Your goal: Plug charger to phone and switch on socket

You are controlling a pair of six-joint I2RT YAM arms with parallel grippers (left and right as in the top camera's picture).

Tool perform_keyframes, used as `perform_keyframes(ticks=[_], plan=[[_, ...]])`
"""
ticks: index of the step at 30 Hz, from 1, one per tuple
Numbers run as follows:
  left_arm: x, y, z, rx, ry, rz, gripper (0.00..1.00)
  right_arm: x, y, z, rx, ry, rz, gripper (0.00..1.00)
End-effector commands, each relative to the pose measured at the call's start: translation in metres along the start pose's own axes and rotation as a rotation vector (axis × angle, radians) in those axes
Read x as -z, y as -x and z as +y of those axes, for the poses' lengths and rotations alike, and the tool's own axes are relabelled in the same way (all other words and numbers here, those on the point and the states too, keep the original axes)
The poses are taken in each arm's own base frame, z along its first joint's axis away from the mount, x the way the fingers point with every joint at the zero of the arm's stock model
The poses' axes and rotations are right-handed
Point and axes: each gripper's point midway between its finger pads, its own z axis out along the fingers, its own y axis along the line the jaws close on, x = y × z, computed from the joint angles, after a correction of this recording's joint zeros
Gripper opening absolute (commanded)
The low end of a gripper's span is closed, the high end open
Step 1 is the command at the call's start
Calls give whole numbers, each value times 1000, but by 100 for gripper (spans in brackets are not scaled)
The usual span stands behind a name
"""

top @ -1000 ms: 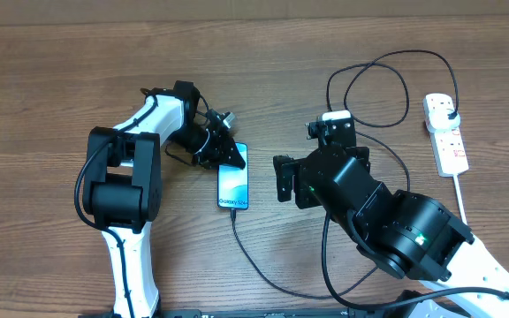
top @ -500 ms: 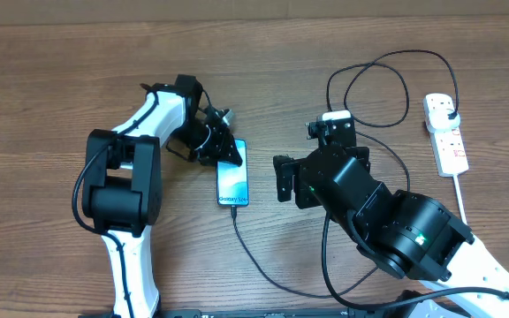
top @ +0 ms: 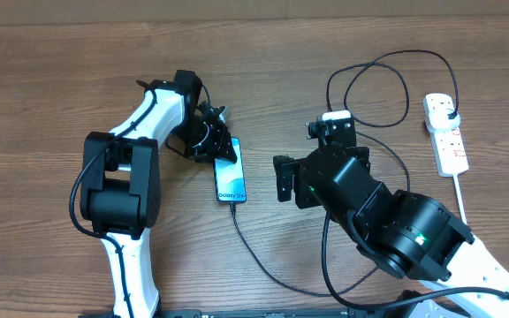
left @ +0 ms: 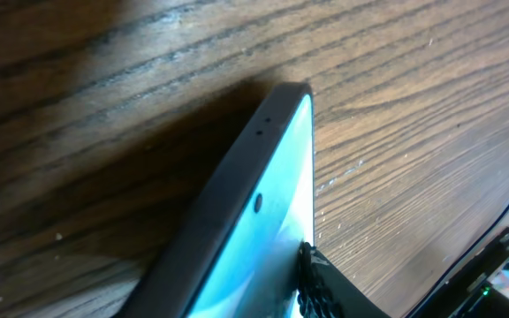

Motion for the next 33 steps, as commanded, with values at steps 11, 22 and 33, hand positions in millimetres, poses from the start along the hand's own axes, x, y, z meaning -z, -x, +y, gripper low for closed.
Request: perform_keyframes(ticks=[11,22,33], plan=[[-26,-22,39,-138,179,124,54,3,5,0,-17,2,-12,100],[-24,-20,42,-102,192,116,100,3,5,0,-17,2,-12,100],[48,37,2,-109,116,-130,100,3,5,0,-17,2,-12,100]])
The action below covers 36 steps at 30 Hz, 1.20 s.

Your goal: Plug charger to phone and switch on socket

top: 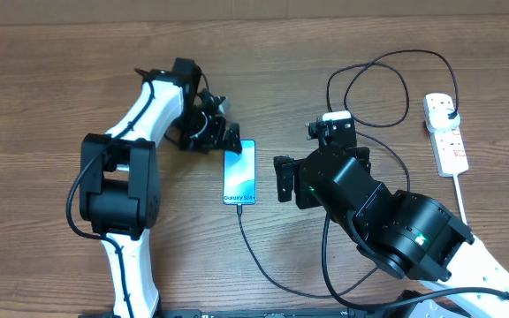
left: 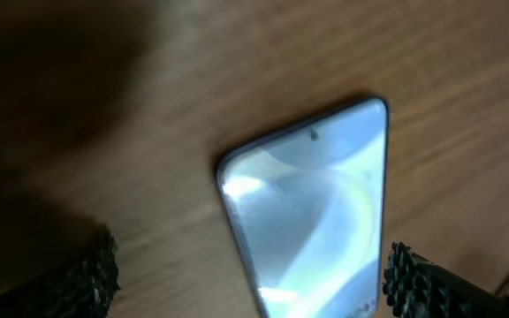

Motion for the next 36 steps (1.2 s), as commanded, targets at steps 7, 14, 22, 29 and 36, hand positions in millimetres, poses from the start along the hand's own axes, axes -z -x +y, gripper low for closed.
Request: perform_keyframes(ticks=[7,14,22,29,36], plan=[[174,20,-60,-141,104,-442,100,3,6,1,-19,5,-16,100],[271,-48,-101,-217,185,-671,100,3,6,1,-19,5,-16,100],[290,-132,-116,-276,194,-894,100,3,6,0,-21,3,-17,100],[275,-178,-87,-165,273,-1044,100,12,30,-47,-143,-81,-88,100],[274,-184,-64,-105,378,-1055,100,83,61,-150,-407,-251,-337,100]])
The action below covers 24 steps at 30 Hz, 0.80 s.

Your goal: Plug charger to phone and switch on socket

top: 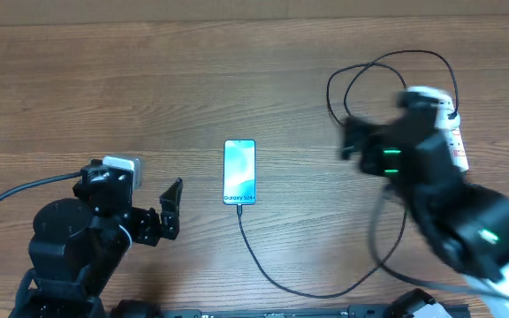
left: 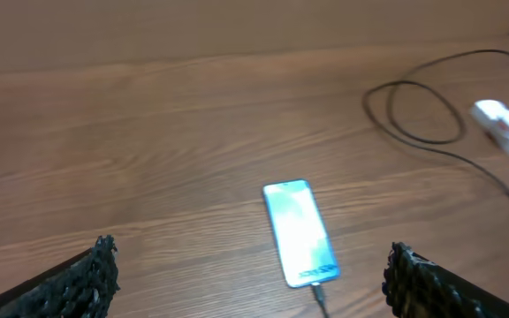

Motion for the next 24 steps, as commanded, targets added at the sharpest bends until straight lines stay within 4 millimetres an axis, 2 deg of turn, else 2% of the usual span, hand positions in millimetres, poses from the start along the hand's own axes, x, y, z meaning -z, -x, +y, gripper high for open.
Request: perform_keyframes(ticks=[1,4,9,17,24], plan=[[-6,-4,14,24,79,16,100,45,34,-41,-136,-26,-170,100],[-9,-5,14,26,79,30,100,82,46,-64,-205,-29,-285,100],[-14,-7,15,27,81,48,100,127,50,-88,-274,-30,-420,100],[-17,-19,16,31,85,105,100,166,46,-116,-342,-90,-547,100],[-15,-31,17,35,88,156,100,196,15,-131,-356,-100,-575,100]])
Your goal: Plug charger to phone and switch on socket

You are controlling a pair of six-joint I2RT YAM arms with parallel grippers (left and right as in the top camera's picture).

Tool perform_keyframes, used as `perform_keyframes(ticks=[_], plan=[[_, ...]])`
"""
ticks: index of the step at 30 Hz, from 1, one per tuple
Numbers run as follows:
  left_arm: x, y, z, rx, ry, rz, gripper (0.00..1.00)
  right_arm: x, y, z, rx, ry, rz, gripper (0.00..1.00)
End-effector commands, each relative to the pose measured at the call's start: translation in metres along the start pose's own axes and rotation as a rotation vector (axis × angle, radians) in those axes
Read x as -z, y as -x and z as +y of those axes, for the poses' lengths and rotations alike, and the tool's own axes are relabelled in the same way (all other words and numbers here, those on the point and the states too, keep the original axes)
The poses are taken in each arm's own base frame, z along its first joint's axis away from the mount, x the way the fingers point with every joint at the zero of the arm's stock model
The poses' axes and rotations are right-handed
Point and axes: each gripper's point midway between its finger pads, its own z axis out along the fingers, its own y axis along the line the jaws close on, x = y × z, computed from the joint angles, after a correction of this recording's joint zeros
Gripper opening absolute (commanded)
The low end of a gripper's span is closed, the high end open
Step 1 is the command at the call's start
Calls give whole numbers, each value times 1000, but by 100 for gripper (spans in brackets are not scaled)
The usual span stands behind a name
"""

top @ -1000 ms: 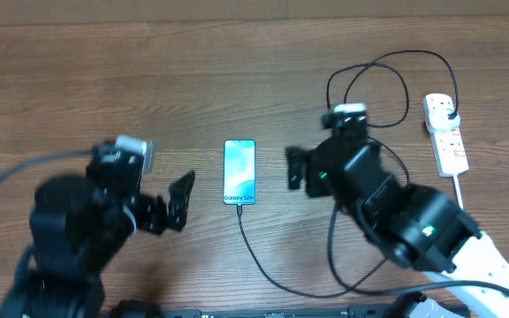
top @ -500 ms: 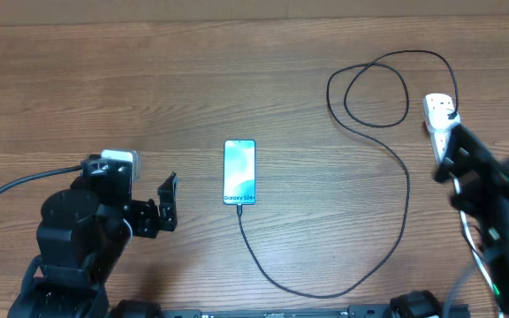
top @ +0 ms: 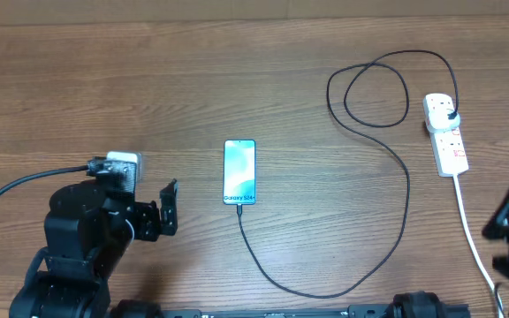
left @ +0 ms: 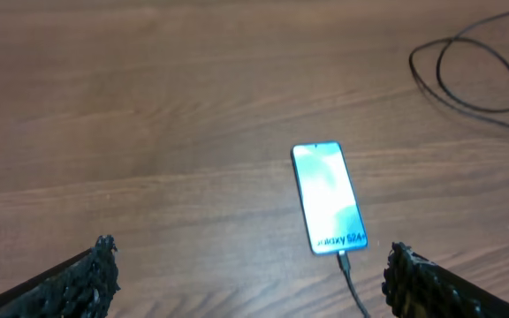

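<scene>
The phone (top: 239,172) lies flat mid-table with its screen lit, also seen as the phone (left: 328,196) in the left wrist view. A black charger cable (top: 263,265) is plugged into its near end and loops round to the white power strip (top: 446,137), where a black plug sits. The state of the strip's switches is too small to tell. My left gripper (top: 171,210) is open at the lower left, well short of the phone, its fingertips (left: 100,269) wide apart. Only a dark part of the right arm shows at the right edge.
The cable makes a loose loop (top: 374,84) at the back right of the wooden table (top: 104,79). A white lead (top: 467,221) runs from the strip toward the near right edge. The left arm's own grey cable (top: 25,181) trails off left.
The right arm was over the power strip, blurred; now it is at the lower right edge of the overhead view. The left arm has shifted slightly. Phone and cable lie unchanged.
My left gripper was at the phone's far end, with the phone askew and the cable plugged in. Then it stood open just off the phone, which lay straighter. Later the left arm was back at the lower left and the right arm by the strip, now withdrawn.
</scene>
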Motion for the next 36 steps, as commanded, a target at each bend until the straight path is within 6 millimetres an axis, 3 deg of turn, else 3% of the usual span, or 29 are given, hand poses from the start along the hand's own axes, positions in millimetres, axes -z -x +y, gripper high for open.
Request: perform_keyframes(ticks=[1,5,8,15,19,27,36], plan=[[-1,-4,2,9,14,17,100,27,3,-13,-27,13,-49,100],[-1,-10,3,10,15,42,100,42,-7,-29,-20,-13,-41,100],[-1,-13,3,11,16,53,100,50,2,-35,-39,-23,-98,100],[-1,-14,3,11,16,56,100,53,20,-7,-109,159,-221,100],[-1,-14,3,11,17,56,100,32,9,6,-111,237,-251,100],[-1,-14,3,11,17,56,99,-26,-37,36,-108,457,-286,100],[-1,-14,3,11,17,56,100,-65,-93,30,-104,563,-320,100]])
